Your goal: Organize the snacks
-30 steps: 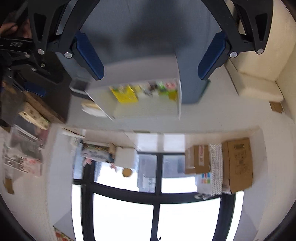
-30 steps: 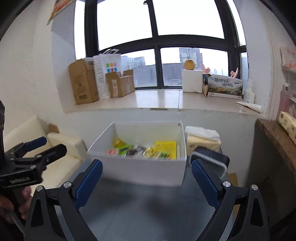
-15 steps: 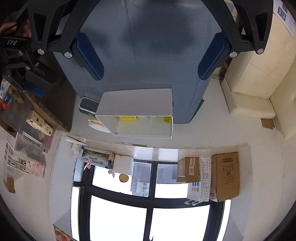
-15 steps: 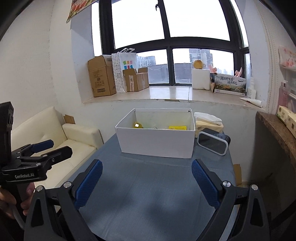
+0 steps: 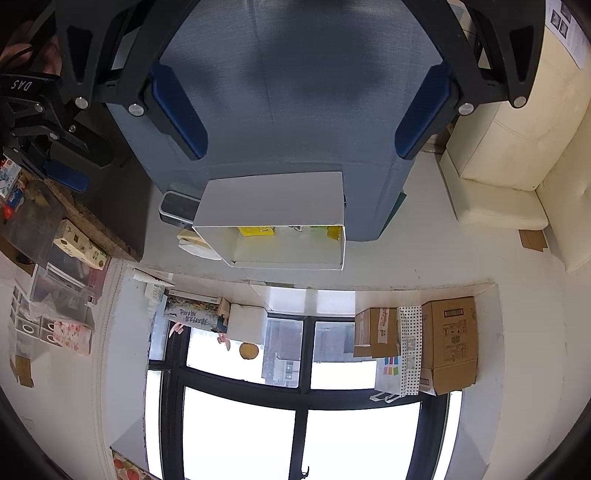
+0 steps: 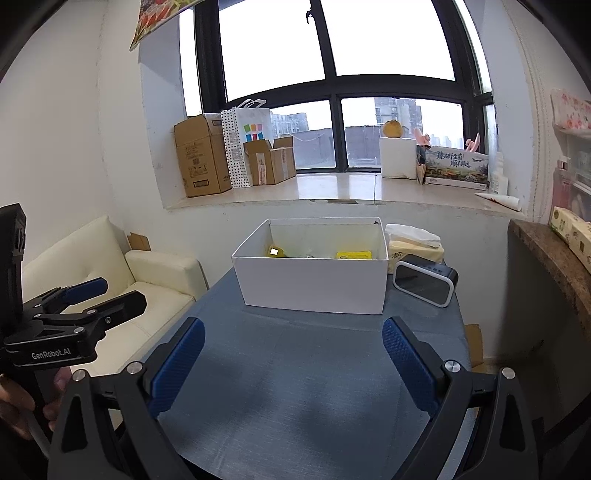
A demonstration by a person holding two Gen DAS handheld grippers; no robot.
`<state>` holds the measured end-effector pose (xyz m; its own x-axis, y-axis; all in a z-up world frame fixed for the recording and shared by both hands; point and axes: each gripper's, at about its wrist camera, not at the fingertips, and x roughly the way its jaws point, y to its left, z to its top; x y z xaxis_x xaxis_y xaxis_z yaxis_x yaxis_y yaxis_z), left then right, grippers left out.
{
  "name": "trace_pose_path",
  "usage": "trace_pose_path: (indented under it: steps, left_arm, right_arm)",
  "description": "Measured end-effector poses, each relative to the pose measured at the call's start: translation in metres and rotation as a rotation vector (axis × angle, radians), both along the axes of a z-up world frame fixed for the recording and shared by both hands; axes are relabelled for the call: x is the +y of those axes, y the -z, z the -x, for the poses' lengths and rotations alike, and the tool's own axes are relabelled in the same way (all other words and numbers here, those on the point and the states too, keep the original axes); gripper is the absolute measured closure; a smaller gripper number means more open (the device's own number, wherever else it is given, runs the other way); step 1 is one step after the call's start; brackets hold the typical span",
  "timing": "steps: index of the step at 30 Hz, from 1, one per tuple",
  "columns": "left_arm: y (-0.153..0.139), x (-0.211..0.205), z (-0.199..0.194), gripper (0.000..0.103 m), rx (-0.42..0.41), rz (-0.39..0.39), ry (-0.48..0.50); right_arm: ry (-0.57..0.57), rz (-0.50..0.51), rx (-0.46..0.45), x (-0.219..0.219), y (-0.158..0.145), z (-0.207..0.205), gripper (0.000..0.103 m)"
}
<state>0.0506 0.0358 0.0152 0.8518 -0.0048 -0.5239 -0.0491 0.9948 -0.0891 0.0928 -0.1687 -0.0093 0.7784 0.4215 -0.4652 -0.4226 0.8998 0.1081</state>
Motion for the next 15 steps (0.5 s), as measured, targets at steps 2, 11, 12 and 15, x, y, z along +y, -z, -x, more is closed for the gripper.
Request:
trace_pose_path:
  steps: [2,11,12,15]
  left_arm:
    - [0.0004,-0.0004,-0.0003,0.0,0.0,-0.004,-0.002]
    - [0.0003,-0.0013,-0.0013,0.0,0.0,-0.017,0.003]
    - [0.0006,-0.0008,-0.0019,0.0,0.003,-0.016,0.004]
    - [0.0015,-0.001,-0.0021,0.0,0.005,-0.019,0.003]
  right_arm:
    - [-0.002,0.002,0.0,0.0,0.0001,0.001,0.003]
    - [-0.005,0.006,-0.006,0.001,-0.0006,0.0018,0.003]
    - [-0.004,0.006,-0.005,0.001,-0.0004,0.0015,0.003]
    - [-0.005,0.007,-0.005,0.0012,-0.0003,0.0014,0.003]
